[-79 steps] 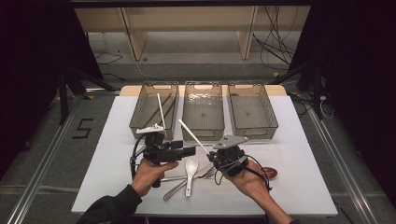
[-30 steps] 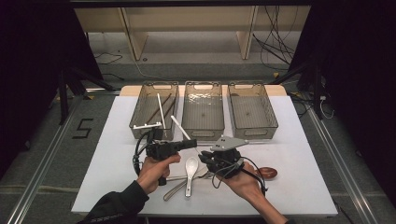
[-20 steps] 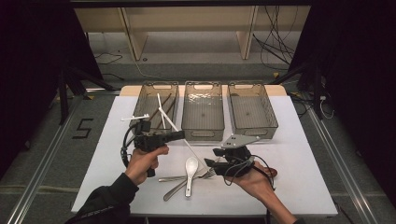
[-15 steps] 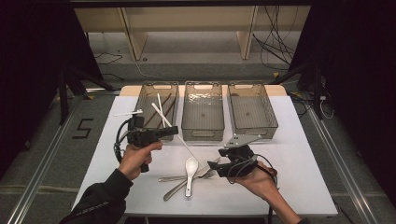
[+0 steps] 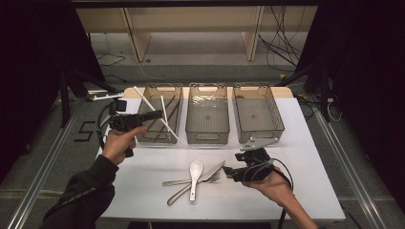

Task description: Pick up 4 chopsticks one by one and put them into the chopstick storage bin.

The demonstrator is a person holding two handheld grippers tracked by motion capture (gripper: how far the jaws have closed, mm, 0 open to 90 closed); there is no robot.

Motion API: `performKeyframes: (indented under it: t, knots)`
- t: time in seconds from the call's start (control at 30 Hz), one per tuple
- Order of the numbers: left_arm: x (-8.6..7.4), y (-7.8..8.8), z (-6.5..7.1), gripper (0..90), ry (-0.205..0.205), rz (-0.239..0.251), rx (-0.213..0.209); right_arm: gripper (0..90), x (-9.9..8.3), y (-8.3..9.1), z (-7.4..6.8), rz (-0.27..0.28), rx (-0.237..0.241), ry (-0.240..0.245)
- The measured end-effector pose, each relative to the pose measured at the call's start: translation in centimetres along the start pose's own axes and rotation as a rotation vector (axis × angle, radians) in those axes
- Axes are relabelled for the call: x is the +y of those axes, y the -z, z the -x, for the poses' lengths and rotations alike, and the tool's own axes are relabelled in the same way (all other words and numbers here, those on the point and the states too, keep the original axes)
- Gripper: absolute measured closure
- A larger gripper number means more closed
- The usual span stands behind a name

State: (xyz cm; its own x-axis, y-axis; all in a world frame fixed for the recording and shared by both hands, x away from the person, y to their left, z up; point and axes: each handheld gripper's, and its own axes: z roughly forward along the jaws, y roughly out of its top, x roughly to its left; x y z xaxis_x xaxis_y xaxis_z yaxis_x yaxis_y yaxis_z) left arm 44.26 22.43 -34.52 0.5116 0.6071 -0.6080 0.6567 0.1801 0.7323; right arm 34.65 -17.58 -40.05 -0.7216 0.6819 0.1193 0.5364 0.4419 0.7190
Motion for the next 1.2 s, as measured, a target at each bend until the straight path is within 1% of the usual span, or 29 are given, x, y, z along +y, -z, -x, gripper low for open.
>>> performKeyframes:
  t: [0.17,0.33,0.5,0.6,0.67,0.73,0.9,1.0,1.13,1.2]
  knots:
    - [1.9,0.7,-1.1,83.4,0.013,0.029,0.042,33.4,-0.1,0.1,-0.1,-0.003,-0.001,0.001]
    - [3.3,0.7,-2.1,83.4,0.022,0.026,0.084,32.3,-0.3,0.1,-0.2,-0.008,0.0,0.0]
    - [4.5,0.3,-2.7,83.4,0.013,0.021,0.124,31.4,-0.2,0.1,-0.2,-0.007,0.003,0.001]
    - [5.1,0.0,-3.0,83.4,0.016,0.017,0.143,31.2,-0.2,0.0,-0.3,-0.009,0.002,0.001]
    - [5.5,-0.3,-3.2,83.4,0.005,0.006,0.167,31.0,-0.2,0.0,-0.3,-0.008,0.006,0.004]
    - [5.7,-0.6,-3.3,83.3,-0.006,-0.004,0.191,30.9,-0.2,0.0,-0.3,-0.007,0.006,0.002]
    - [6.1,-1.6,-4.0,83.3,0.005,-0.015,0.22,30.4,-0.2,0.0,-0.2,-0.009,0.009,0.002]
    - [6.1,-2.3,-4.4,83.3,0.002,-0.042,0.244,30.3,-0.2,-0.1,-0.2,-0.01,0.011,0.001]
    - [6.0,-3.2,-4.7,83.1,0.005,-0.065,0.251,30.3,-0.3,0.0,-0.2,-0.009,0.011,0.005]
    - [5.9,-3.5,-4.9,83.0,0.01,-0.086,0.253,30.3,-0.3,-0.1,-0.2,-0.01,0.012,0.002]
